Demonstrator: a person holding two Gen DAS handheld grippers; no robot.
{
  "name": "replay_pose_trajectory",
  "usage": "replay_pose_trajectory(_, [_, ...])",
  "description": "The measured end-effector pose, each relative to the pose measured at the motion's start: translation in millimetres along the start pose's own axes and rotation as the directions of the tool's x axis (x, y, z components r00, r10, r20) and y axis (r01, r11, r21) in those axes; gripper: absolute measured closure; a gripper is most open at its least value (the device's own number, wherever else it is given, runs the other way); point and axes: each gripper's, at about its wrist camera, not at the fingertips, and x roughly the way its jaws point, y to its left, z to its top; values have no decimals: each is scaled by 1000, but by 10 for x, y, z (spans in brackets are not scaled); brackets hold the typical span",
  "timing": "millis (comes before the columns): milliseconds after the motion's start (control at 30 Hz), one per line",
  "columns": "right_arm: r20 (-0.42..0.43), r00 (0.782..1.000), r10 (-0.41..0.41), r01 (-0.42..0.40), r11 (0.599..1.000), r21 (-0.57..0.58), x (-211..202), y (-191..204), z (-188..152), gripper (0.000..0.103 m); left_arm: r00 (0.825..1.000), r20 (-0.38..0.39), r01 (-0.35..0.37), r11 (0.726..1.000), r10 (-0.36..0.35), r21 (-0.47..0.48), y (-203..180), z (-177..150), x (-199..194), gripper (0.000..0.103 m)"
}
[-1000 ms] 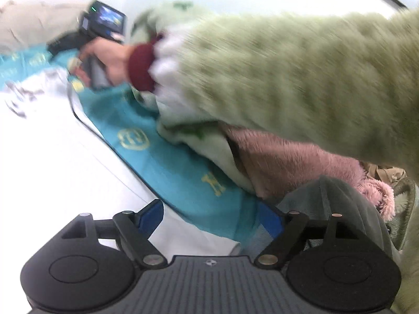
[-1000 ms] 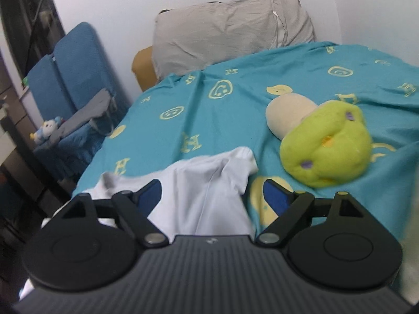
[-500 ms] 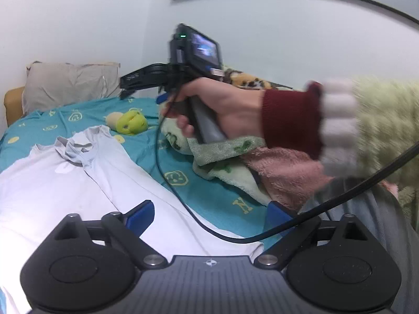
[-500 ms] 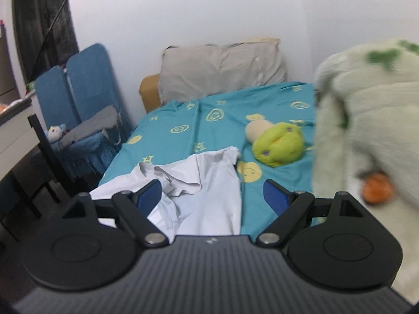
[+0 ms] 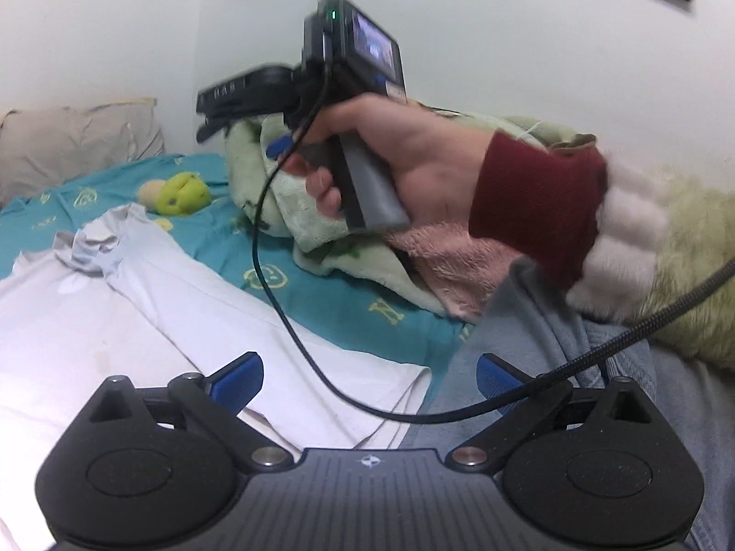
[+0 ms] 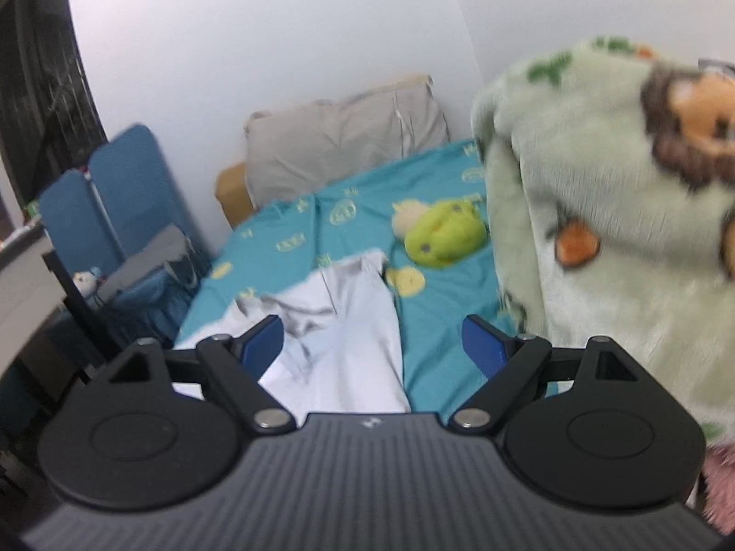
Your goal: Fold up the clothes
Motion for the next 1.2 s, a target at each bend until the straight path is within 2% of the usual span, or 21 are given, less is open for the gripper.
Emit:
replay_pose_trajectory(100, [-20, 999, 25, -25, 1000, 14, 92, 2, -55, 17, 999, -19, -30, 999, 29, -29, 63, 4, 105, 2])
replay_pose_trajectory(167, [-8, 998, 65, -65, 997, 30, 81, 4, -27, 17, 992, -87, -91, 996, 89, -14, 94, -21, 241, 2])
replay_pose_trajectory(333, [81, 992, 93, -98, 993, 69, -84, -67, 125, 17, 955, -237, -178, 984, 177, 17, 188, -86, 499, 3])
replay_pose_trajectory(467, [129, 988, 81, -97, 988, 121, -151, -269, 272, 17, 915, -297, -286, 958, 275, 6, 384, -111, 621, 4])
replay_pose_trajectory(533, [143, 987, 68, -85, 989, 123, -176, -351, 336, 17, 891, -310, -354, 935, 333, -12, 505, -121, 622, 4])
replay_pose_trajectory(667, [140, 989, 53, -73, 988, 139, -180, -426, 345, 16, 866, -279, -455, 886, 414, -96, 776, -23, 486, 4])
replay_pose_trajectory(867, [54, 996, 73, -80, 989, 128, -94, -268, 150, 16, 791, -262, -606, 767, 553, -210, 1284, 309, 549, 4])
replay_pose_trajectory(1033, [17, 998, 52, -54, 990, 128, -48, -220, 63, 17, 733, -257, -680, 671, 629, -297, 1906, 750, 935, 3])
replay_pose_trajectory(1200, [32, 999, 8, -13, 983, 181, -1, -362, 66, 16, 710, -218, -698, 629, 670, -341, 2579, 1106, 1611, 3])
